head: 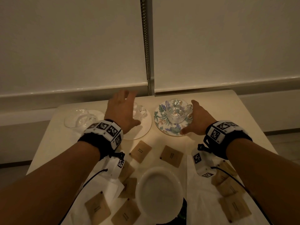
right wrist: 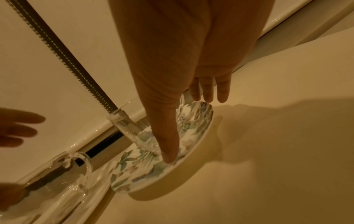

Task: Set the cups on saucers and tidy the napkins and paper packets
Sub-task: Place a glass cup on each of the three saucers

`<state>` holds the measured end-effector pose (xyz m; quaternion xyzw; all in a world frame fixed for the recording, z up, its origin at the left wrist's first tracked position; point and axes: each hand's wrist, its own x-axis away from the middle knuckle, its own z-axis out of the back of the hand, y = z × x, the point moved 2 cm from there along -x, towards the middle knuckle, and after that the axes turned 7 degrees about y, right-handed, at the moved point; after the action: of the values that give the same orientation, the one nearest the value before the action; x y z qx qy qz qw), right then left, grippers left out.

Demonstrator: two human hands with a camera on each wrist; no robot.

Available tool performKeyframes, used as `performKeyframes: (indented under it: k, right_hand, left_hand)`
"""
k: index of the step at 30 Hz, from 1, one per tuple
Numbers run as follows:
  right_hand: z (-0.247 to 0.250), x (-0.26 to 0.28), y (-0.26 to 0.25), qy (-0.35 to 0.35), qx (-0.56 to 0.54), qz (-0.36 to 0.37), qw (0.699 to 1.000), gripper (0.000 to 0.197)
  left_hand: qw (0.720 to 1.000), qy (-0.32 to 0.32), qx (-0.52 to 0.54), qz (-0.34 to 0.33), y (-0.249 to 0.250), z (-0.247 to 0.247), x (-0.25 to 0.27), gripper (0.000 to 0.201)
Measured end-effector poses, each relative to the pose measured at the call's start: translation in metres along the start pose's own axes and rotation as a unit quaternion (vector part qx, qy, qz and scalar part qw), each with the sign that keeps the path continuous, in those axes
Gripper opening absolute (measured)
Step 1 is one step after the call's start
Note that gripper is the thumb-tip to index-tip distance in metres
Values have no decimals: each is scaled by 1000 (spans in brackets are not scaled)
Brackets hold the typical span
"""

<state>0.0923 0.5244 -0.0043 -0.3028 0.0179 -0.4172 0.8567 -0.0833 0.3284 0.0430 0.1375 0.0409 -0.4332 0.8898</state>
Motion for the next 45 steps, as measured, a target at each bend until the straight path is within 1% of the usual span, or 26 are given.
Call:
performKeyframes:
  k: [1, 2, 3, 4, 5, 7, 8, 11, 13, 15, 19, 22, 24, 29, 32, 34, 36, 38, 40, 42, 43, 44, 45]
  right_hand:
    - [1, 0, 0, 4, 1, 0, 1000, 132]
    - [1, 1, 0, 8, 3, 1, 1000, 133]
    - [1, 1, -1, 13, 5, 4, 1000, 133]
    - [2, 2, -2, 20, 6, 8, 1000, 133]
    - [2, 3, -4, 27, 6, 14, 1000, 132]
    - [4, 4, -9, 34, 0, 34, 999, 131]
    - [4, 4, -11, 36, -4, 44, 998, 130]
    - [6, 3, -16, 39, -3, 62, 997, 129]
    - [7, 3, -18, 41, -5, 67, 997, 127]
    - [8, 2, -20, 43, -9, 75, 996, 124]
    - [5, 2, -22, 40, -15, 99, 994, 113]
    - [2, 1, -21, 38, -16, 105, 994, 102]
    - [2, -1, -20, 39, -13, 103, 994, 99]
    - [0, -3, -21, 38, -11, 107, 993, 100]
    - [0, -4, -20, 36, -15, 94, 995, 116]
    - [1, -4, -15, 43, -4, 67, 997, 126]
    - [1, -4, -7, 27, -2, 34, 999, 133]
    - [-1, -4, 0, -4, -8, 3, 1000, 136]
    - [-4, -4, 3, -17, -12, -17, 1000, 133]
    - [-6, -4, 2, -12, -13, -17, 1000, 128]
    - [-7, -4, 1, -10, -13, -14, 1000, 129]
    - [-8, -4, 0, -11, -12, -12, 1000, 131]
    - [-9, -4, -1, -12, -9, -9, 1000, 133]
  left_hand:
    - [999, 12, 23, -28, 8, 1, 2, 81]
    - [997, -1, 54, -52, 15, 0, 5, 64]
    - [994, -38, 68, -74, 22, -3, 8, 47]
    - [991, -84, 53, -90, 28, -7, 12, 34]
    - [987, -126, 26, -101, 30, -13, 15, 29]
    - [976, -186, -15, -108, 32, -27, 21, 33]
    - [973, -203, -28, -110, 31, -31, 23, 37]
    - [968, -215, -51, -119, 31, -39, 23, 42]
    - [964, -224, -62, -126, 32, -43, 20, 41]
    - [957, -248, -87, -124, 34, -48, 20, 39]
    - [944, -287, -125, -104, 31, -57, 23, 43]
    - [938, -297, -139, -109, 30, -60, 24, 40]
    - [939, -297, -139, -103, 29, -60, 25, 40]
    - [939, -301, -135, -95, 28, -56, 26, 41]
    - [937, -307, -136, -96, 28, -54, 27, 39]
    - [943, -298, -122, -88, 29, -51, 27, 38]
    - [961, -255, -72, -75, 31, -45, 25, 40]
    - [983, -169, -9, -70, 32, -33, 19, 42]
    - [995, -66, 30, -68, 28, -20, 10, 45]
    - [998, 11, 18, -61, 18, -9, 0, 59]
    - [999, 26, 3, -47, 11, -6, -4, 69]
    - [999, 24, -8, -25, 4, -4, -6, 79]
    - [1000, 9, -18, -2, -2, -3, -9, 89]
